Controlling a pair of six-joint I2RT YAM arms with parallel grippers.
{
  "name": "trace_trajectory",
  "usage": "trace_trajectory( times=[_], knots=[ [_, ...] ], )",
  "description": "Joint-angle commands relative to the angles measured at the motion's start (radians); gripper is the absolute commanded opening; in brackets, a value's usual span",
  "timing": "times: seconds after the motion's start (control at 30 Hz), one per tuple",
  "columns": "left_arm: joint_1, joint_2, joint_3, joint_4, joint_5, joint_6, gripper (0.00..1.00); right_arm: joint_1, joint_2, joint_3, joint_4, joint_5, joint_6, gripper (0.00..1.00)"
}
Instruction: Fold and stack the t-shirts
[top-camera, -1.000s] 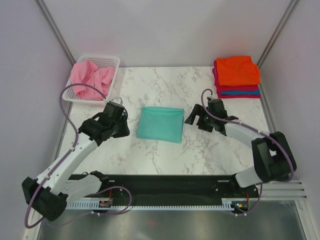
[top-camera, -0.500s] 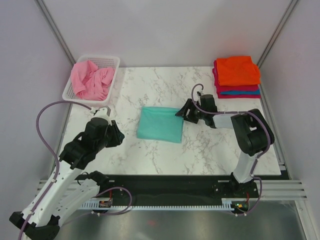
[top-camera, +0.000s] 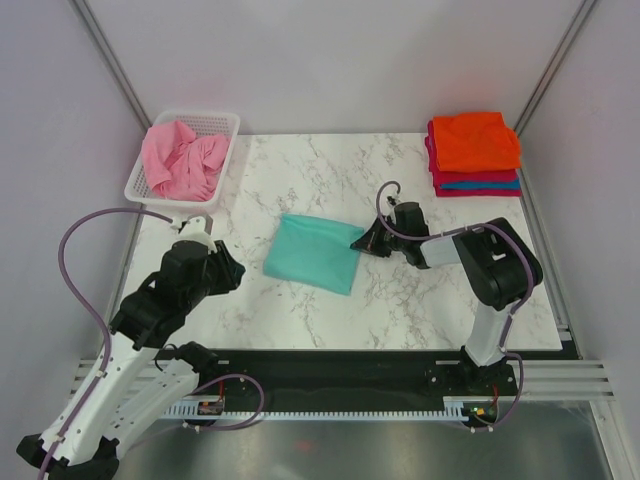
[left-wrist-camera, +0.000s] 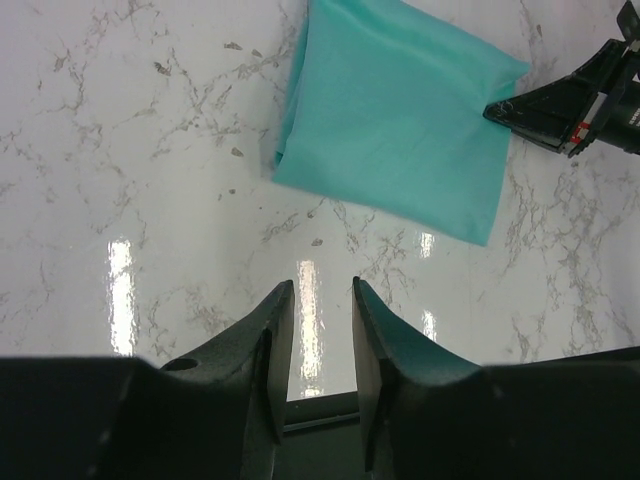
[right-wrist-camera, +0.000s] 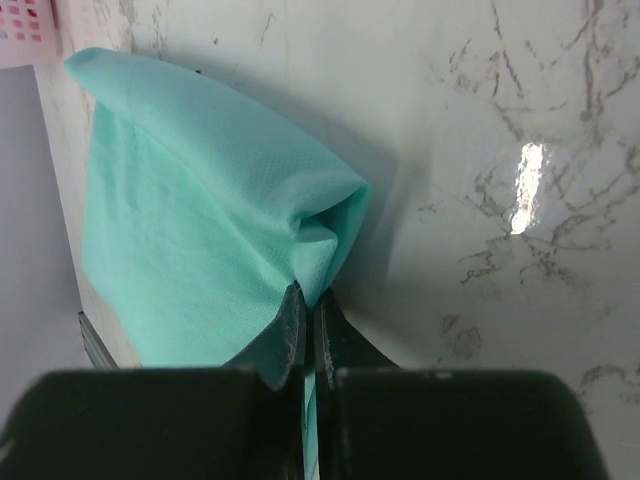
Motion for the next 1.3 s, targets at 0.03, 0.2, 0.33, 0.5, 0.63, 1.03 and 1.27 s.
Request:
trace_trajectory(
  times=[0.03,0.2,0.33,0.5,0.63,1.03,1.27],
  knots=[
    [-0.001,0.000,0.000,0.039,-0.031,0.033,0.37,-0.002,-0.028,0.068,-0.078,-0.022,-0.107,0.00],
    [-0.001,-0.026,-0.003,0.039,-0.037,0.033,0.37,-0.051,-0.140,0.230,-0.345,-0.002,-0.310,0.00],
    [0.000,-0.038,-0.005,0.040,-0.048,0.028,0.37,-0.122,-0.195,0.325,-0.431,-0.033,-0.392,0.00],
    [0.000,-0.032,-0.005,0.039,-0.050,0.028,0.37,-0.183,-0.170,0.547,-0.634,0.006,-0.549,0.00],
    [0.002,-0.029,-0.005,0.039,-0.047,0.029,0.37,-0.243,-0.125,0.716,-0.765,0.032,-0.673,0.00],
    [0.028,0.014,-0.006,0.051,-0.007,0.043,0.36,-0.361,-0.071,1.020,-0.949,0.033,-0.943,0.00],
    [0.097,0.037,-0.016,0.080,0.076,0.069,0.35,-0.415,-0.041,1.207,-1.037,0.020,-1.002,0.00]
  ],
)
